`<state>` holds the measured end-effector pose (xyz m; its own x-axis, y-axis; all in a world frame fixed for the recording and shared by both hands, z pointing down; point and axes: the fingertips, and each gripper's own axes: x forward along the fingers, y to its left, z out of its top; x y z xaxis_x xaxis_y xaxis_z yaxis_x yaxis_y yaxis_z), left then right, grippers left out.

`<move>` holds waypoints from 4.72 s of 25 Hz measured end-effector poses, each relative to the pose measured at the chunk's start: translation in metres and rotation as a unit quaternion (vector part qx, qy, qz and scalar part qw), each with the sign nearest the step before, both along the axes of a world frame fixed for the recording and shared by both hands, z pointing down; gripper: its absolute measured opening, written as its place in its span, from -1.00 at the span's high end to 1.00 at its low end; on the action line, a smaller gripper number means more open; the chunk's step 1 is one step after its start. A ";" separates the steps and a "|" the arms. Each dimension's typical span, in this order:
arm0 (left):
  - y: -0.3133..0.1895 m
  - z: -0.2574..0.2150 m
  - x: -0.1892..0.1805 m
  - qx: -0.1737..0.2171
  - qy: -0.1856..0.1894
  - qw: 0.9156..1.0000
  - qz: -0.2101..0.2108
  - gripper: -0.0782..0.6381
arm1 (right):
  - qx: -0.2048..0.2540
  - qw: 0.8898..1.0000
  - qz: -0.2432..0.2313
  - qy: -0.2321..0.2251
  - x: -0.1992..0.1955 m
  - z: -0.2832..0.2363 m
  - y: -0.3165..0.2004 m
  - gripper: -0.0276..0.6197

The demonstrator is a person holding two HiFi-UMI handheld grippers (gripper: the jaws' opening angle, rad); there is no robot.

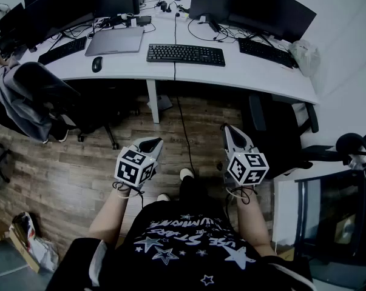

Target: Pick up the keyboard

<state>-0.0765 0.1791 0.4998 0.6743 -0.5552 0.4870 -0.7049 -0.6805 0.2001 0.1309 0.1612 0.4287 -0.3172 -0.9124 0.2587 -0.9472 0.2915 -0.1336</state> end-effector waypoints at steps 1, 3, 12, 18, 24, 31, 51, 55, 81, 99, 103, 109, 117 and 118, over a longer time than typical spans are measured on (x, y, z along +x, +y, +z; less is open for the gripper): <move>0.000 -0.001 0.000 0.003 -0.001 1.000 0.000 0.72 | 0.001 1.000 -0.001 0.001 0.000 -0.001 0.000 0.90; 0.000 -0.004 0.000 0.009 -0.002 1.000 -0.002 0.72 | 0.002 1.000 -0.003 0.003 -0.001 -0.001 0.000 0.90; 0.027 0.014 -0.021 -0.018 0.009 0.999 -0.029 0.72 | -0.026 1.000 -0.012 0.004 -0.017 0.021 0.014 0.90; 0.019 0.012 -0.041 -0.011 0.020 0.998 -0.052 0.72 | -0.026 1.000 0.004 -0.009 -0.016 0.022 0.010 0.90; -0.018 0.001 -0.040 0.046 0.006 0.996 -0.076 0.71 | -0.035 0.999 0.011 -0.039 0.001 0.034 -0.022 0.89; -0.079 0.013 -0.015 0.039 -0.017 0.997 -0.067 -0.18 | -0.061 0.996 -0.023 -0.061 0.012 0.053 -0.098 -0.03; -0.240 0.004 0.077 0.051 -0.054 0.994 -0.085 -0.33 | -0.104 0.991 -0.058 -0.061 0.094 0.083 -0.269 -0.43; -0.246 0.015 0.076 0.039 -0.078 0.994 -0.073 -0.34 | -0.119 0.990 -0.055 -0.060 0.099 0.094 -0.275 -0.51; -0.490 0.030 0.018 0.050 -0.095 0.993 -0.039 -0.35 | -0.182 0.965 -0.136 0.128 0.046 0.115 -0.479 -0.61; -0.579 0.046 -0.018 0.031 -0.108 0.994 -0.015 -0.35 | -0.282 0.757 -0.449 0.382 -0.018 0.174 -0.536 -0.71; -0.591 0.055 -0.012 0.026 -0.115 0.993 -0.001 -0.35 | -0.293 0.722 -0.486 0.396 -0.025 0.186 -0.541 -0.71; -0.605 0.063 -0.002 0.024 -0.116 0.993 0.011 -0.35 | -0.319 0.687 -0.524 0.390 -0.027 0.200 -0.541 -0.71; -0.604 0.077 -0.002 -0.003 -0.116 0.993 0.007 -0.35 | -0.358 0.654 -0.532 0.401 -0.026 0.212 -0.540 -0.71; -0.604 0.080 0.000 -0.005 -0.116 0.993 0.009 -0.35 | -0.361 0.653 -0.530 0.403 -0.025 0.212 -0.538 -0.71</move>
